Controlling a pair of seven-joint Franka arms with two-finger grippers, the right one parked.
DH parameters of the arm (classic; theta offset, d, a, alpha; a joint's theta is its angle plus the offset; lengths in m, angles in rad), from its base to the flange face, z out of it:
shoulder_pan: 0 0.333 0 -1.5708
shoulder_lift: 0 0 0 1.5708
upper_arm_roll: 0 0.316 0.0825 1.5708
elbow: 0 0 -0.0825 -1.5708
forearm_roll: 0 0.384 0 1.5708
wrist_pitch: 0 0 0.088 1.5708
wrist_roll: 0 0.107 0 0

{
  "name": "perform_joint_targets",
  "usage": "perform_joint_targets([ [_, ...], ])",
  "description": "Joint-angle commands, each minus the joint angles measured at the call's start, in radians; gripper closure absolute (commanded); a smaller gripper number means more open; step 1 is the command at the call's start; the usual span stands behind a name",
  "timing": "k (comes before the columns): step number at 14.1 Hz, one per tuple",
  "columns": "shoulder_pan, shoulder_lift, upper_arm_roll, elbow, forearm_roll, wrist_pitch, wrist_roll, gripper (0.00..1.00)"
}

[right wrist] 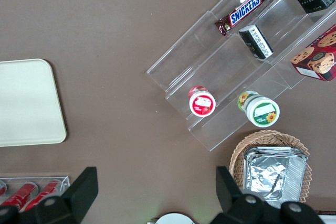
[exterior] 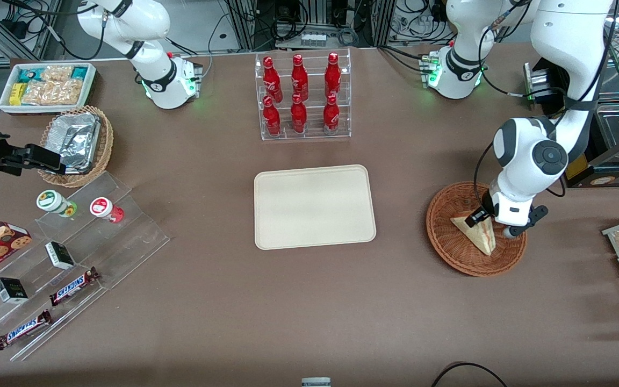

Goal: Place sandwich from basket to tray
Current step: 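Close the left gripper on the wrapped sandwich, then lift the sandwich and carry it toward the cream tray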

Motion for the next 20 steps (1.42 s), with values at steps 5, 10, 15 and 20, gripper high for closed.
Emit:
perform_joint_targets([
  [5, -0.003, -0.052, -0.014, 0.083, -0.002, -0.153, -0.003, 0.88],
  [10, -0.003, -0.087, -0.081, 0.337, 0.03, -0.505, -0.011, 0.88],
  [15, -0.003, -0.075, -0.228, 0.486, 0.036, -0.615, -0.07, 0.88],
  [20, -0.112, 0.001, -0.322, 0.574, 0.114, -0.609, -0.182, 0.88],
])
